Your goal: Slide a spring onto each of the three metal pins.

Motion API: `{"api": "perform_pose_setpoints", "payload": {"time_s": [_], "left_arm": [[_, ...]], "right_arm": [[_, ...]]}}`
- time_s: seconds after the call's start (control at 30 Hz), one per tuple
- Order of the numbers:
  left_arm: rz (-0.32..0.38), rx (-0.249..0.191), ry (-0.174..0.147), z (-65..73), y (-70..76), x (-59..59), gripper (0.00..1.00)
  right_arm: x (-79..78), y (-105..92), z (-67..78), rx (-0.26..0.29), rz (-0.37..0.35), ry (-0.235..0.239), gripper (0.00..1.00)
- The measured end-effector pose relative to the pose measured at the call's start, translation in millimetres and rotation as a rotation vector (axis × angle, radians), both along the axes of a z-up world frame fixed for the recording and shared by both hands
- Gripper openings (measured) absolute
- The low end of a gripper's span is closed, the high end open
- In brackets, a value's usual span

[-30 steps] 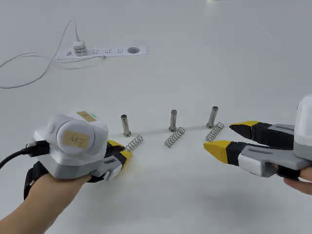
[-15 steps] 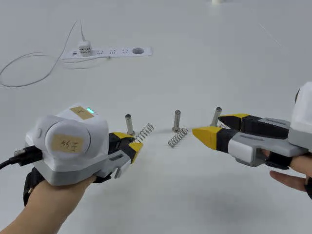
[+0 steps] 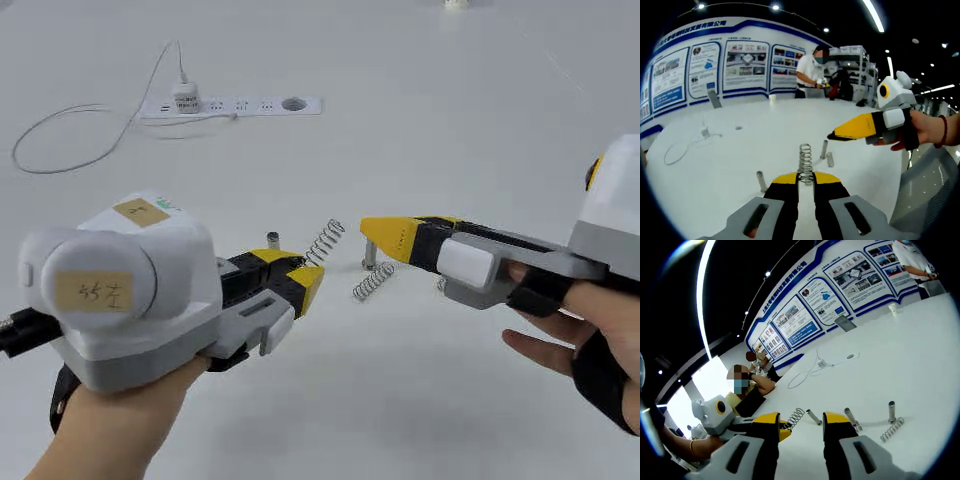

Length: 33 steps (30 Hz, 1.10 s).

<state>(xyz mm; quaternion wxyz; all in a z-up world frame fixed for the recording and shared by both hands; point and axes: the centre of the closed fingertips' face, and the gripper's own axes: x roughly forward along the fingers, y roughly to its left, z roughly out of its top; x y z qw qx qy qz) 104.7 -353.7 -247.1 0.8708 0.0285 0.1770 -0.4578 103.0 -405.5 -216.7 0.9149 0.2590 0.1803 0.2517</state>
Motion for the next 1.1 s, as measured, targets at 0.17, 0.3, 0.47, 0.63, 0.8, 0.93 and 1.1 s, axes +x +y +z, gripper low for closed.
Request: {"api": "perform_pose_setpoints", "payload": {"time_s": [0.17,0.3,0.47,0.63,0.8,0.93,1.1], "left_arm": [[0.002,-0.039,-0.008,7.7,-2.2,-3.2,0.10],[0.000,-0.070,-0.003,11.3,-3.7,-4.8,0.10],[-0.007,-0.087,-0.013,14.4,-4.8,-7.2,0.10],[-0.015,-0.116,-0.017,17.7,-6.4,-9.6,0.10],[-0.019,-0.125,-0.016,18.1,-6.9,-11.2,0.10],[-0.018,-0.128,-0.018,18.8,-6.5,-11.3,0.10],[-0.014,-0.130,-0.017,18.1,-5.6,-11.0,0.10]], "right_arm": [[3.4,10.3,2.6,0.080,0.017,0.021,0.32],[6.2,16.3,5.0,0.123,0.024,0.029,0.29],[9.7,21.1,4.7,0.158,0.026,0.044,0.26],[9.9,25.0,3.4,0.177,0.035,0.059,0.22],[10.1,26.7,4.7,0.201,0.036,0.065,0.18],[9.6,27.9,5.3,0.211,0.042,0.069,0.13],[9.4,29.6,6.4,0.225,0.053,0.068,0.12]]}}
